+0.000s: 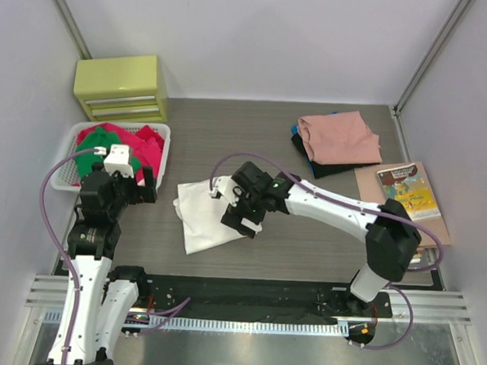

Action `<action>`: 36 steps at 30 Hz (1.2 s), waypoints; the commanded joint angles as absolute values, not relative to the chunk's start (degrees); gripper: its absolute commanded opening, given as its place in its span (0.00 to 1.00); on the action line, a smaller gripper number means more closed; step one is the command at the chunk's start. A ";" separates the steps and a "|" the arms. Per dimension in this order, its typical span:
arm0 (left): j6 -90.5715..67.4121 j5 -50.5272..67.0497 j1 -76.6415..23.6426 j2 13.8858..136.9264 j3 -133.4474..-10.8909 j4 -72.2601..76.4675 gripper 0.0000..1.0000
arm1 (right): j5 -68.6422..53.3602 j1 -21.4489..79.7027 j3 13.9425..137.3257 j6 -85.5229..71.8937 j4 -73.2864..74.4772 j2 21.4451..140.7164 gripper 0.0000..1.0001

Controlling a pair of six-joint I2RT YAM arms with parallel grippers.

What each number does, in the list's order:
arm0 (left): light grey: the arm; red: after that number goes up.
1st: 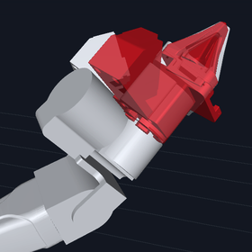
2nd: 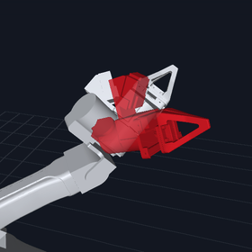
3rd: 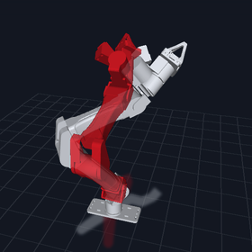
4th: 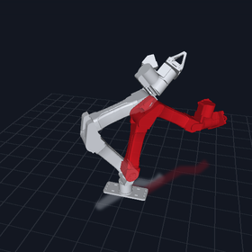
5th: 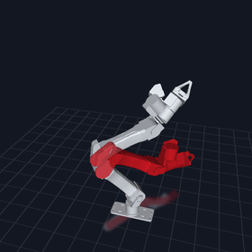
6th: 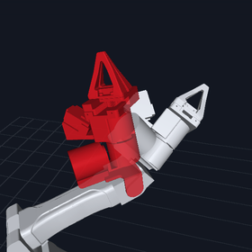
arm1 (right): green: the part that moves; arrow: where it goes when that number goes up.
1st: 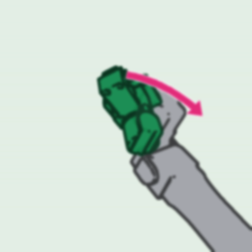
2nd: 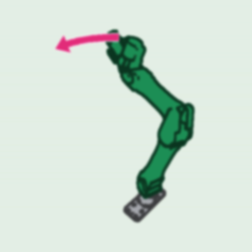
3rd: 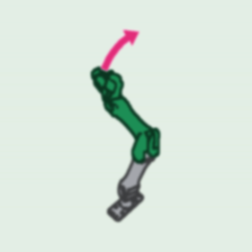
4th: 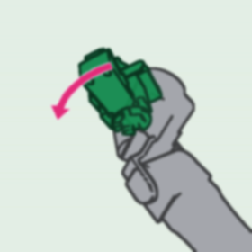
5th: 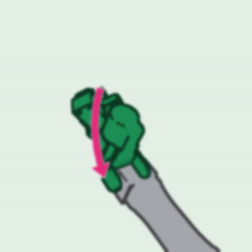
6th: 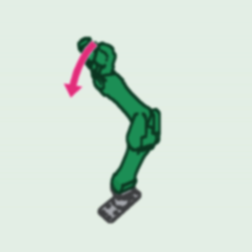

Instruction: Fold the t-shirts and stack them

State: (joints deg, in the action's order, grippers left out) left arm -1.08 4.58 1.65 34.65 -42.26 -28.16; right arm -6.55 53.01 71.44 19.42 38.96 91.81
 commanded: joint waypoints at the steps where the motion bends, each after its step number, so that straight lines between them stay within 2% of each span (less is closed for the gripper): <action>1: -1.14 5.27 2.11 34.45 -42.01 -27.42 1.00 | -5.71 53.96 78.47 20.39 34.11 96.85 1.00; 12: -0.44 5.36 2.29 33.75 -41.48 -27.60 1.00 | -9.93 55.37 94.83 18.90 34.01 109.77 1.00; 26: -0.35 5.45 2.72 33.13 -41.31 -27.86 1.00 | -12.83 57.83 85.79 16.88 27.16 116.18 1.00; 36: -0.35 6.15 3.16 32.78 -41.31 -28.30 1.00 | -13.28 57.83 84.46 15.12 24.17 120.23 1.00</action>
